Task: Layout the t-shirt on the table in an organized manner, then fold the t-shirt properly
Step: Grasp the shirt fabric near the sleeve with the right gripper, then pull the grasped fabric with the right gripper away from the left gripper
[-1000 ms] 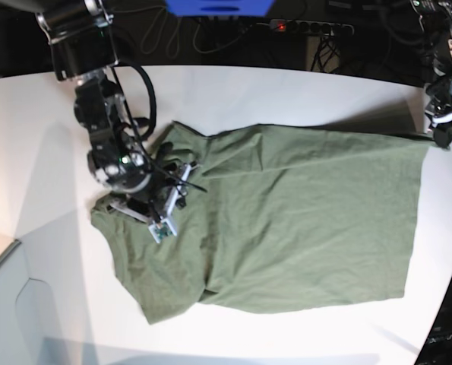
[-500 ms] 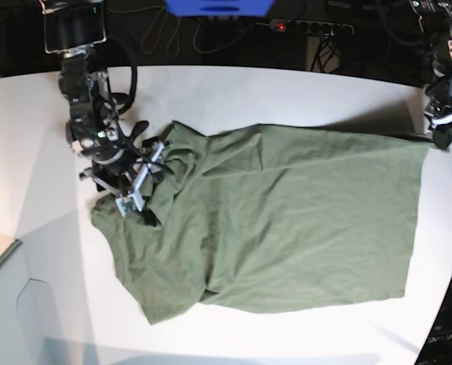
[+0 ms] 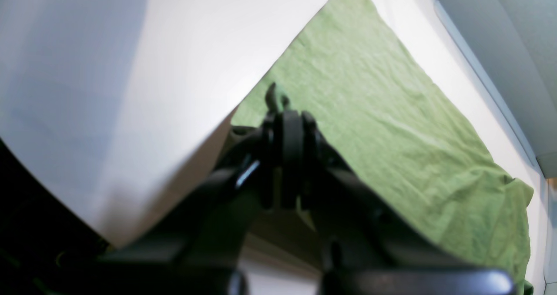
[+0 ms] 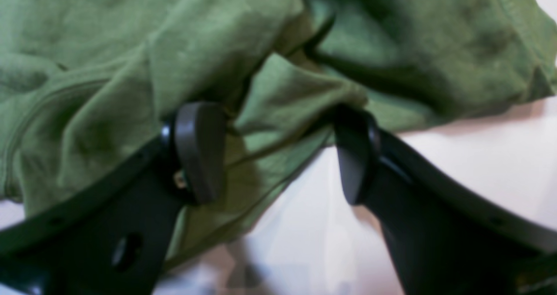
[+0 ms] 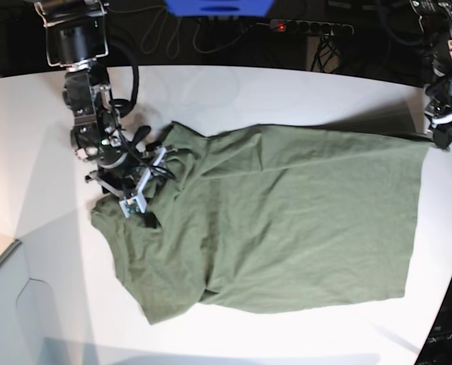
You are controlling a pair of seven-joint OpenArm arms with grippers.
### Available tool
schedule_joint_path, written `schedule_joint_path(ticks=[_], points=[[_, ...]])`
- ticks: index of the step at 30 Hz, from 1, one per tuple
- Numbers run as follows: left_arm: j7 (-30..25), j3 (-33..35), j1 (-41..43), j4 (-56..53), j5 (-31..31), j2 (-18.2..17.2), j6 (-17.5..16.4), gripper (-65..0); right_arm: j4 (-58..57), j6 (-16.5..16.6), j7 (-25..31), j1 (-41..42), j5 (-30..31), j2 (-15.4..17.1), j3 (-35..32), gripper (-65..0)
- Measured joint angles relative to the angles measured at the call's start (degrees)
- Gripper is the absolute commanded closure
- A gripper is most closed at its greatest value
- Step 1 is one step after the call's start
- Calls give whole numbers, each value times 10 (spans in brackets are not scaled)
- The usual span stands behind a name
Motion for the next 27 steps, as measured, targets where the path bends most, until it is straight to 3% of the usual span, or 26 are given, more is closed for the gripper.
schedule_joint_path(ticks=[6,13,17,27], points=[[0,0,-3,0,0,0,0,-1,6,2,-5,-2,2,0,1,0],[2,0,-5,0,0,0,0,-1,137,2,-8,-79,-2,1,5,0],[2,0,-5,0,0,0,0,-1,205,3,-7,-122,-1,-3,40,0],[4,0,-2,0,0,0,0,-1,226,3,-7,-179,0,-10,100,0]])
